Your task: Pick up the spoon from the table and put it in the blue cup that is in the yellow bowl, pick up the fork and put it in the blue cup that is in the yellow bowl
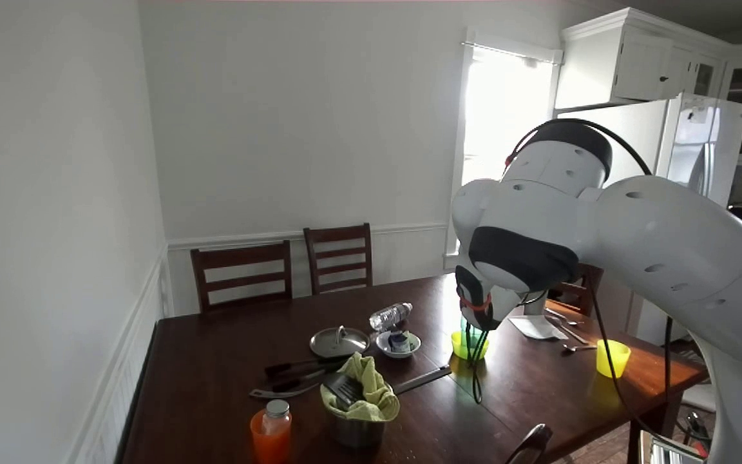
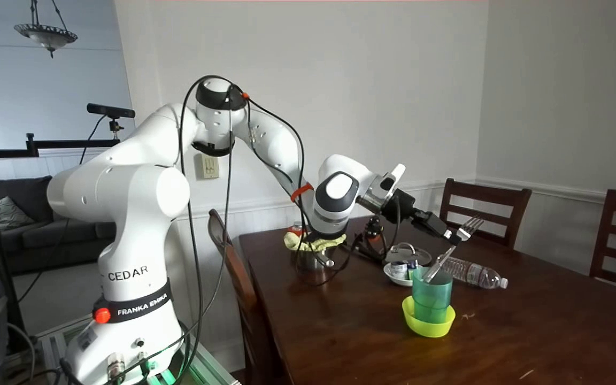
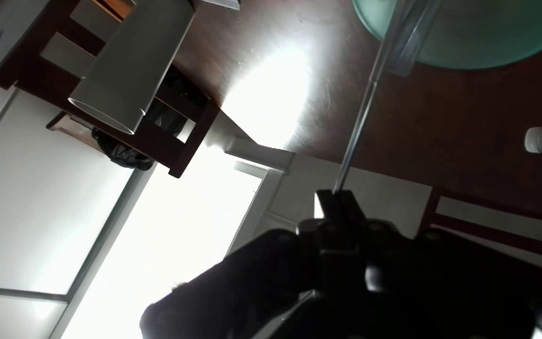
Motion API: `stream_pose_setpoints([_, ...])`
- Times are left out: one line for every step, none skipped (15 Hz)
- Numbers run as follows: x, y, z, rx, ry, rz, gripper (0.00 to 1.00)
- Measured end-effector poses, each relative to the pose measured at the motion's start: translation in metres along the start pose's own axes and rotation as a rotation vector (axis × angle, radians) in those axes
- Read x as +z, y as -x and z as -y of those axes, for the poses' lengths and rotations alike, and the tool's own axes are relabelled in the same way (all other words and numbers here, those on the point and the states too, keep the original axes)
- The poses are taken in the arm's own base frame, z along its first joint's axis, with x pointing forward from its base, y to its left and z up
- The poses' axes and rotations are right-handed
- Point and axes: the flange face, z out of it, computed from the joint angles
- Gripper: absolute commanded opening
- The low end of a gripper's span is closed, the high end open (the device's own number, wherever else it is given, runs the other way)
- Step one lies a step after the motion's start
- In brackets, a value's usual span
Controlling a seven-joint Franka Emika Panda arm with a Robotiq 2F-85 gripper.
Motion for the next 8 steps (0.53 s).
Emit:
stream_pose_setpoints([0.002,0.006,0.003,-0.003,-0.006,-0.007,0.01])
stream_pose_setpoints([0.004,0.011,0.005,-0.008,-0.013,-0.011,0.01])
stream_pose_setpoints([0.007,0.015,0.007,-0.011,-0.018,-0.013,0.01])
stream_pose_setpoints([0.009,0.018,0.008,-0.016,-0.022,-0.015,0.01])
stream_pose_setpoints([0.012,0.020,0.008,-0.020,-0.027,-0.018,0.01])
stream_pose_setpoints([0.015,0.022,0.009,-0.021,-0.031,-0.021,0.01])
stream_pose_setpoints([0.017,0.023,0.010,-0.022,-0.034,-0.023,0.29])
stream_pose_setpoints([0.020,0.025,0.011,-0.023,-0.037,-0.022,0.29])
